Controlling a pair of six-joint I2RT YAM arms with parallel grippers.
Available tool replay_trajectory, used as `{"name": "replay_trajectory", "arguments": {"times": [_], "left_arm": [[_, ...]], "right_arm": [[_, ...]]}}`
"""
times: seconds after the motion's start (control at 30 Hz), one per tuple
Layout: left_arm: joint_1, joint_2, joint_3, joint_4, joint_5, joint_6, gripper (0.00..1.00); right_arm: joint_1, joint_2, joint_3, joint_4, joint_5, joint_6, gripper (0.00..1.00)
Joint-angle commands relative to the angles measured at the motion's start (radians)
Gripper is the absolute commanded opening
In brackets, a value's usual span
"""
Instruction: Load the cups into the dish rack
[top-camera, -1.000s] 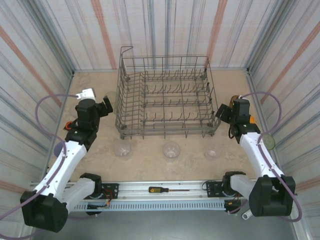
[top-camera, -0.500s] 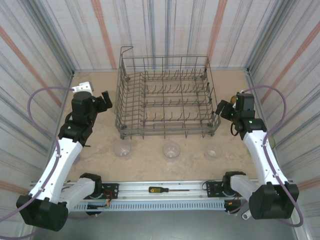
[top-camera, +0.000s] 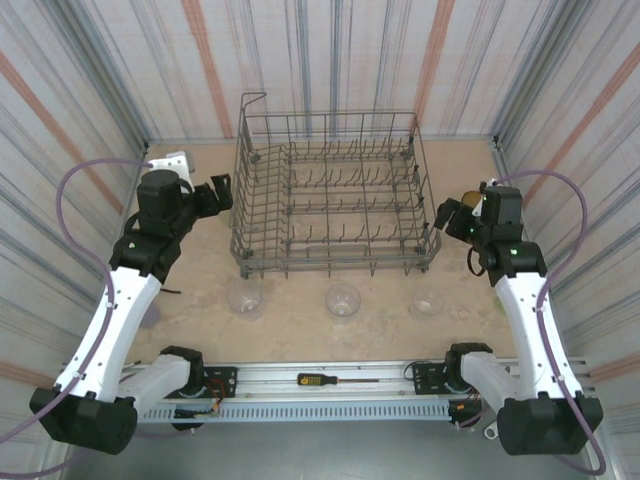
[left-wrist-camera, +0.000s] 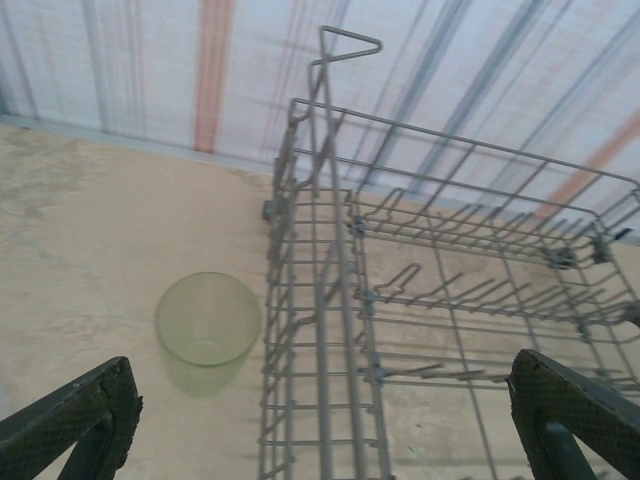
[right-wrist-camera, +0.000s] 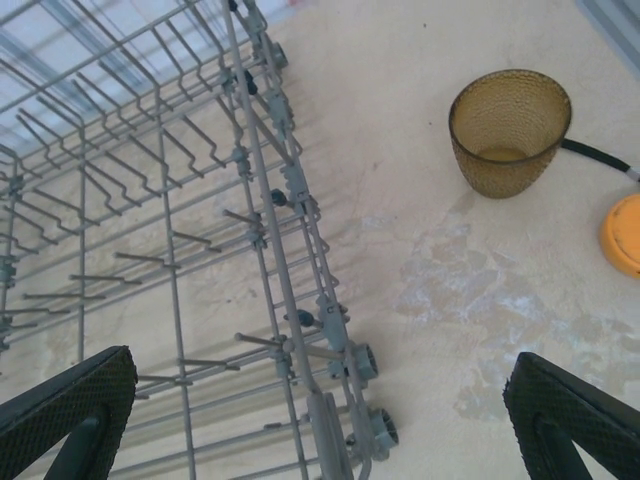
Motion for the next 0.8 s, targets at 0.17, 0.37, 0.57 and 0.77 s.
{"name": "replay_trajectory", "arguments": {"times": [0.17, 0.37, 0.57, 0.77], "left_arm": [[-0.033, -0.014, 0.033, -0.013, 0.156, -0.028, 0.99], [-0.04, -0.009, 0.025, 0.001, 0.198, -0.022, 0.99], [-0.048, 0.006, 0.037, -0.001, 0.243, -0.017, 0.99], [-0.053, -0.026, -0.003, 0.043, 0.202, -0.019, 0.99]], "right_arm": [[-0.096, -0.039, 0.046, -0.159, -0.015, 0.01, 0.99], [-0.137, 0.101, 0.129, -0.183, -0.012, -0.013, 0.99], [-0.19, 0.288, 0.238, -0.171, 0.007, -0.05, 0.99], [-0.197, 0.498, 0.368, -0.171, 0.007, -0.073, 0.99]]}}
